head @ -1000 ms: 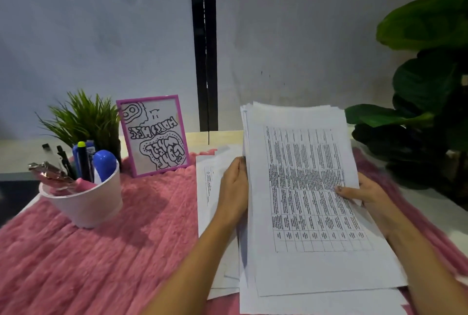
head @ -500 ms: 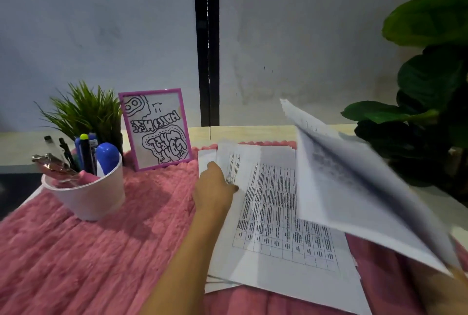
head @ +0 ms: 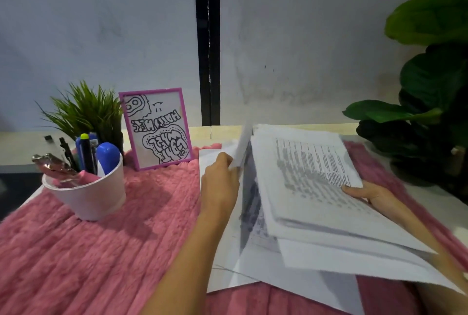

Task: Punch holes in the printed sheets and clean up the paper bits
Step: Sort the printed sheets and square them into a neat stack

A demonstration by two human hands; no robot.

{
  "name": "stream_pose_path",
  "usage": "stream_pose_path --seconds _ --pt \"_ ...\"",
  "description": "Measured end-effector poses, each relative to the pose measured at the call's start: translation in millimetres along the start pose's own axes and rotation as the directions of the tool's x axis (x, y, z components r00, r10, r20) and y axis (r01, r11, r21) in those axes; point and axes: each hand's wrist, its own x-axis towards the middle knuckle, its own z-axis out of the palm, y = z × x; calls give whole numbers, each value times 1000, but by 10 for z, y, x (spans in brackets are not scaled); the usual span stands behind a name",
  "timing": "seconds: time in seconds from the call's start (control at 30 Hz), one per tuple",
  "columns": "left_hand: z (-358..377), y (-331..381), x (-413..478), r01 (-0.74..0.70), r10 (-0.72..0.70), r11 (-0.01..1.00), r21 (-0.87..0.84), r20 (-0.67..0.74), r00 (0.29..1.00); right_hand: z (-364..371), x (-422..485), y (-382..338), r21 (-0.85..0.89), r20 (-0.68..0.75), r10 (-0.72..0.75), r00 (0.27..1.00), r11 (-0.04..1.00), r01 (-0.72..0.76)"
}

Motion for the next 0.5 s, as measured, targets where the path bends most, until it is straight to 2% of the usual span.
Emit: stream_pose_path --seconds 0.1,0.27,0.33,0.4,0.5 --pt "46 44 -47 204 -162 955 -215 195 967 128 -26 -11 -58 -17 -48 999 997 47" --pt "9 194 -71 399 -201 836 -376 468 861 265 -66 9 -26 16 -156 988 987 156" --pt "-9 196 -124 351 -133 856 -380 494 859 313 -111 42 -76 16 -203 979 976 203" --pt "-19 224 -193 268 -36 855 -444 464 885 349 -165 69 -100 -73 -261 963 962 253" --pt "-178 362 -229 57 126 801 -597 261 957 393 -290 -39 -200 -309 -422 852 905 376"
